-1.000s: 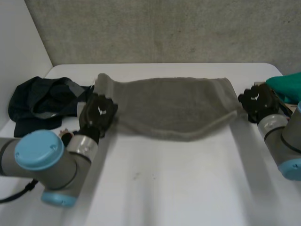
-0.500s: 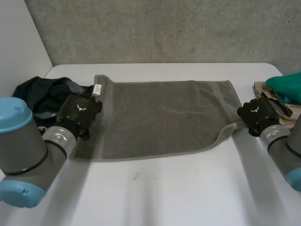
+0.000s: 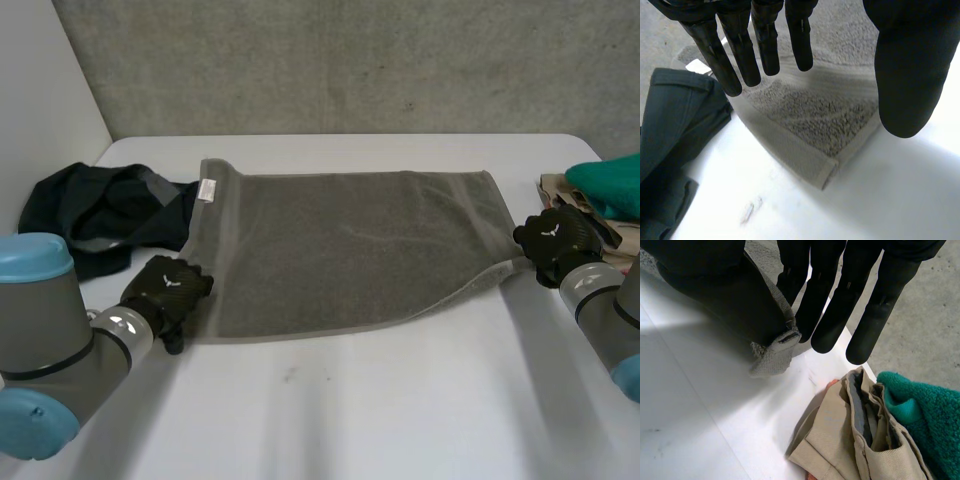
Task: Fold the laundry.
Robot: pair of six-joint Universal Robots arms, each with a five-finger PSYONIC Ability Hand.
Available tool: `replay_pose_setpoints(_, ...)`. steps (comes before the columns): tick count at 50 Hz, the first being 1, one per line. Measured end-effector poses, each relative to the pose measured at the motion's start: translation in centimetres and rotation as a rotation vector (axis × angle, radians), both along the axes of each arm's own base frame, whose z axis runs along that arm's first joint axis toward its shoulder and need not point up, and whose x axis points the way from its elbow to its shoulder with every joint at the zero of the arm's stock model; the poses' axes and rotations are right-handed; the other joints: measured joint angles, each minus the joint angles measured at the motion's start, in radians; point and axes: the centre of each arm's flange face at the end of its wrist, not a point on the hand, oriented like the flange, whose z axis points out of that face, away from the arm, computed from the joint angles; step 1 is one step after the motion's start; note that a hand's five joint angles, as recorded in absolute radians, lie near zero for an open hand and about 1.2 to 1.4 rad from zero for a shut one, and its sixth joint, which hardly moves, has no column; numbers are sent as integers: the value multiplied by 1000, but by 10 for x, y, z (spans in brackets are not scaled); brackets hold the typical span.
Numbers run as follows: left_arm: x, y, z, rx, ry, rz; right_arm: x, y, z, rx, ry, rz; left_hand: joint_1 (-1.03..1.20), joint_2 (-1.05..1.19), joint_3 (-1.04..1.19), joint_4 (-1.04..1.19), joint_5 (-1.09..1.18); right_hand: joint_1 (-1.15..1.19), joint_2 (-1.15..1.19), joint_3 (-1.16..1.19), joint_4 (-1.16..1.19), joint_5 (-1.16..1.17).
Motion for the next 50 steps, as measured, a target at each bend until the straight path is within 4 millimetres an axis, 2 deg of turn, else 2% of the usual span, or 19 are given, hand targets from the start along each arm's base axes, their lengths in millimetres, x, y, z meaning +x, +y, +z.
replay_pose_setpoints(9,5,-4,-4,-23,-41,-2,0,0,0,1,2,0,0,2,1,3,3,0,0,0,0,0)
replay_pose_setpoints(25,2,-17,-21,-44,-37,-1,0,2,-3,10,6,3,79,93,92,108,108,0,0,0,0,0)
replay_pose_setpoints(28,2,-20,-22,-44,-37,-2,0,2,-3,11,7,3,194,190,185,200,171,0,0,0,0,0)
replay_pose_setpoints(33,0,-26,-21,-65,-32,-1,0,3,-4,13,7,3,301,325,322,333,185,0,0,0,0,0)
replay_pose_setpoints(39,-2,-34,-17,-115,-18,0,0,3,-4,16,8,3,349,353,351,364,347,0,0,0,0,0)
replay_pose_setpoints(47,-6,-41,-15,-147,-10,-6,0,5,-6,22,10,4,354,361,357,366,359,0,0,0,0,0)
replay_pose_setpoints(50,-7,-42,-14,-155,-7,-9,0,5,-6,23,10,5,475,476,463,477,468,0,0,0,0,0)
